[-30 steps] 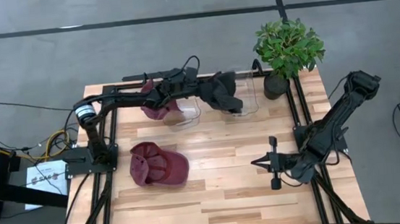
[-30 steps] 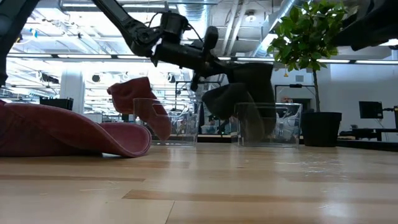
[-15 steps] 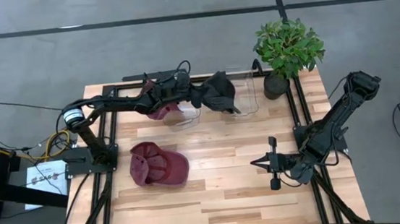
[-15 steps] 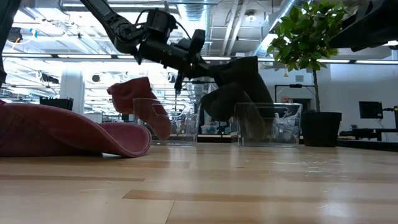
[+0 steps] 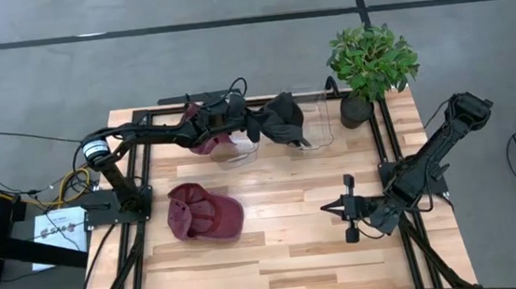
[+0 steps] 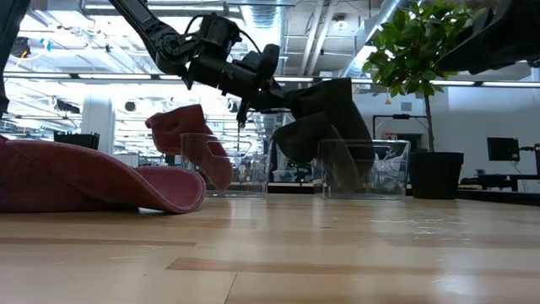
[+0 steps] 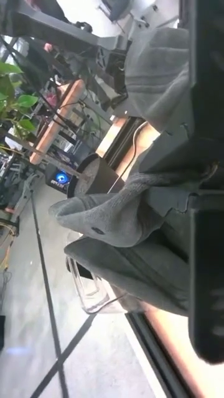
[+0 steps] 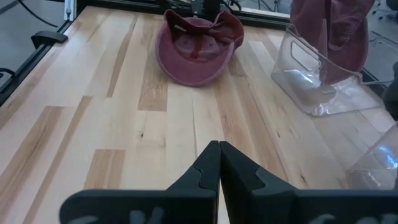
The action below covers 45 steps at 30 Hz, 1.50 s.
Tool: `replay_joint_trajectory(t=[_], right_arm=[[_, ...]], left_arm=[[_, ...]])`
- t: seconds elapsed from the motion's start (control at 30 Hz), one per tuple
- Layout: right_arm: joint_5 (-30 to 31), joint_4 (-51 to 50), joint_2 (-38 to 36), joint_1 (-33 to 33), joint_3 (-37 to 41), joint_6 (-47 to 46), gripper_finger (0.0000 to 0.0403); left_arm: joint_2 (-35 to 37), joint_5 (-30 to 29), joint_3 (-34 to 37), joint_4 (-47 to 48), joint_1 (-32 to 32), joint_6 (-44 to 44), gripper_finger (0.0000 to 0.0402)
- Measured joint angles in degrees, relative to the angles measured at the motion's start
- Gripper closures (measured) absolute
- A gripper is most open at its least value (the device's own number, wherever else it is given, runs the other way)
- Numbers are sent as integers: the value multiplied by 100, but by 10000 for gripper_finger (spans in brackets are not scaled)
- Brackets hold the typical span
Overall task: Pick & Place hat
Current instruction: Put the black cap in the right transparent bin, then put the red cap in the left transparent bin
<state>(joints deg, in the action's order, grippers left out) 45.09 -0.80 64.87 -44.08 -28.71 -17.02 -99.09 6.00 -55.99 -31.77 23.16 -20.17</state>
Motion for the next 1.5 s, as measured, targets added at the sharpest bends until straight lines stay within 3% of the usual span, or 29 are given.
replay_joint_trajectory(t=[0.6,1.0,1.3,1.5], right_arm=[[-19,0,-1,9,0,39,403],[-32,0,-1,9,-2,44,403],[-32,-2,-1,11,-2,44,403],[-32,-5,-1,9,-4,44,403]], left_arm=[[-37,153,-9,22,-153,948,243],[-37,153,-9,44,-96,966,179],[-31,153,-9,45,-57,1363,168],[342,153,-9,120,-57,1563,169]])
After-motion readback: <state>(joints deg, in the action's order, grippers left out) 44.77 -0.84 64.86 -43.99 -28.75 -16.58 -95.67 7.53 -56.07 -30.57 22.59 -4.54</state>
